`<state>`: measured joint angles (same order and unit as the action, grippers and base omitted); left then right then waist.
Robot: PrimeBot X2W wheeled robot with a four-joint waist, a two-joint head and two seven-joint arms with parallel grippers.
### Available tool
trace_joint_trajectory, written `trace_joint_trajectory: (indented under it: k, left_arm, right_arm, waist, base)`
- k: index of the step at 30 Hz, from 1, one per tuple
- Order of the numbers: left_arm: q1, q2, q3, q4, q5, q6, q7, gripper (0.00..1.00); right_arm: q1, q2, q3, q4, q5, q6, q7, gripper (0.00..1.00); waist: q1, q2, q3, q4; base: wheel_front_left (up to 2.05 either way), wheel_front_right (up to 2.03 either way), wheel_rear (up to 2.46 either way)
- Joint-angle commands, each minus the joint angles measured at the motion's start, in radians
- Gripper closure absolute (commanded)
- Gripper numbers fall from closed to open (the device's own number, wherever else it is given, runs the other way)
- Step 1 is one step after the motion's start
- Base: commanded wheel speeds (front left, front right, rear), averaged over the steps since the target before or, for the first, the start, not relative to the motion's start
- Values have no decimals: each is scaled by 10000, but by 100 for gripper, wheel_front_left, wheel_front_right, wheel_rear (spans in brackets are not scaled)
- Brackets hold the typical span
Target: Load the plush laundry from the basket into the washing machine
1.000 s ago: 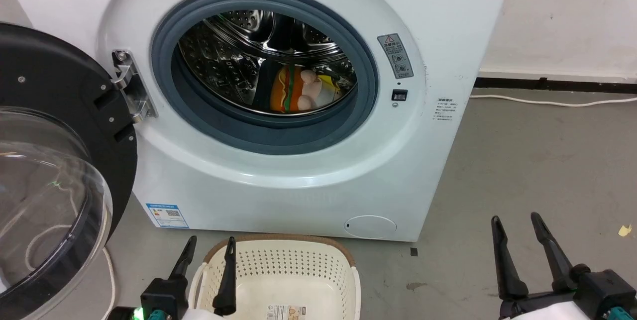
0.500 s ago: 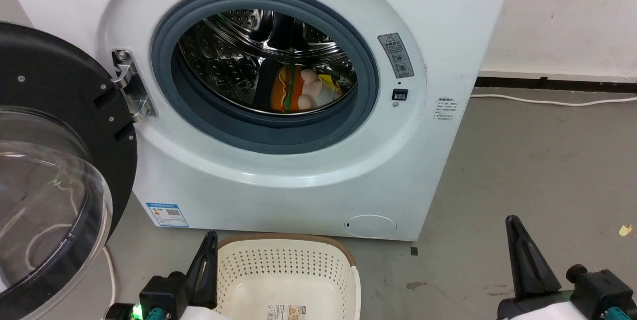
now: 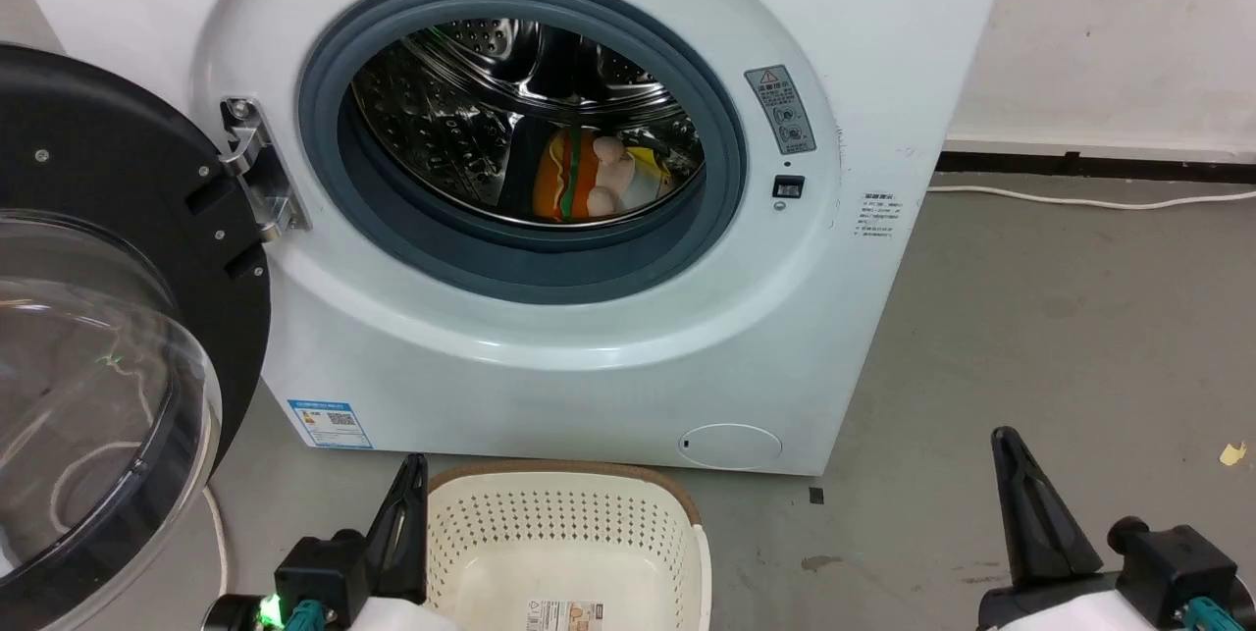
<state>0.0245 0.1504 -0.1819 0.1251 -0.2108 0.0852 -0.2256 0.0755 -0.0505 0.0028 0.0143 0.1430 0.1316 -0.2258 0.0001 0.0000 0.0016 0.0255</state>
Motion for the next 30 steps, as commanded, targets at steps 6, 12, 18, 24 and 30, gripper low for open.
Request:
trace_joint_trajectory:
  k: [6,12,18,24,30]
  left_arm:
    - [-43,-75,148,-140,213,-79,151,100]
    - [-55,-129,245,-205,324,-124,274,100]
    - [-67,-183,343,-270,435,-169,397,100]
    - [-79,-237,440,-334,545,-214,519,100]
    - [-90,-291,537,-399,655,-259,642,100]
  right_arm:
    - [-117,1,-8,-24,-124,-2,144,100]
    - [-154,1,-9,-31,-201,-2,267,100]
    - [-191,1,-10,-38,-277,-3,390,100]
    - [-228,1,-12,-45,-353,-3,513,100]
    - [-265,1,-13,-52,-429,-3,637,100]
  waist:
    - [0,0,-1,-15]
    - [0,0,-2,-29]
    - [0,0,-3,-43]
    - [0,0,-3,-57]
    - [0,0,-4,-71]
  base:
    - [0,0,0]
    - [0,0,0]
    - [0,0,0]
    - [0,0,0]
    - [0,0,0]
